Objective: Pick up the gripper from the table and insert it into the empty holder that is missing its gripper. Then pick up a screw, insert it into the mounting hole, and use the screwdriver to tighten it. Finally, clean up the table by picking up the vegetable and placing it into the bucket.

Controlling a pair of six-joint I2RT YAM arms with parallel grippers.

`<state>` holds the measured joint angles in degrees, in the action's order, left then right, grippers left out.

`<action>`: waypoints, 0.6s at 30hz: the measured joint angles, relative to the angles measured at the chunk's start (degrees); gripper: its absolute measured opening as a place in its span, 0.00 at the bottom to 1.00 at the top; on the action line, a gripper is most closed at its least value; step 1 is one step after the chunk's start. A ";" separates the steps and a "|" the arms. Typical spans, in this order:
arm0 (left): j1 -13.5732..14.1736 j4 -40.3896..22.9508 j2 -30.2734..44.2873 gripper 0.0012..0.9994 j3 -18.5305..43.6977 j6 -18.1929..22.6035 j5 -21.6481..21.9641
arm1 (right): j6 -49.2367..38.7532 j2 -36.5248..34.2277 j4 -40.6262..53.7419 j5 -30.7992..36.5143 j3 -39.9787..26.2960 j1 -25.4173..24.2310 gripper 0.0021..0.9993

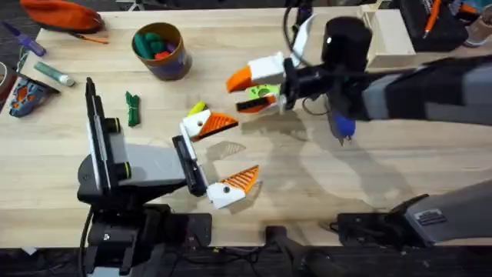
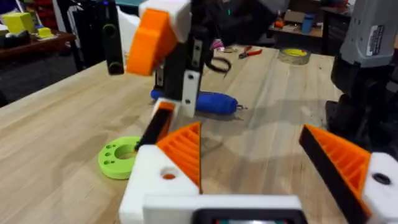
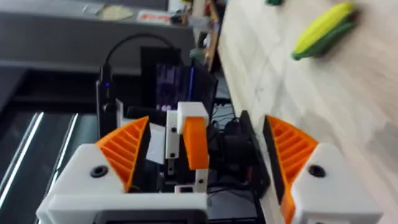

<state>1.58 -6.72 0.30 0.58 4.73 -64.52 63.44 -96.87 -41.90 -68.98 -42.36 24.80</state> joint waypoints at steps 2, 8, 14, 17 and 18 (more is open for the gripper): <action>0.00 0.00 0.00 0.99 0.00 0.00 -0.01 | -5.33 1.47 9.93 0.21 -2.32 -1.84 0.98; 0.00 -0.02 0.01 0.99 0.00 0.00 -0.01 | -27.13 4.10 43.19 3.96 -17.34 -7.81 0.98; 0.00 -0.02 0.02 0.99 0.00 0.00 -0.02 | -40.18 4.67 64.43 12.40 -27.45 -9.73 0.98; 0.00 -0.02 0.01 0.99 0.00 -0.01 -0.03 | -46.01 4.67 76.78 20.25 -31.09 -9.70 0.98; 0.00 -0.02 0.00 0.99 0.00 0.00 -0.03 | -47.77 4.67 80.16 23.16 -32.20 -9.70 0.98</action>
<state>1.58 -6.74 0.30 0.58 4.73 -64.55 15.67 -92.20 38.26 -45.82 -74.55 15.09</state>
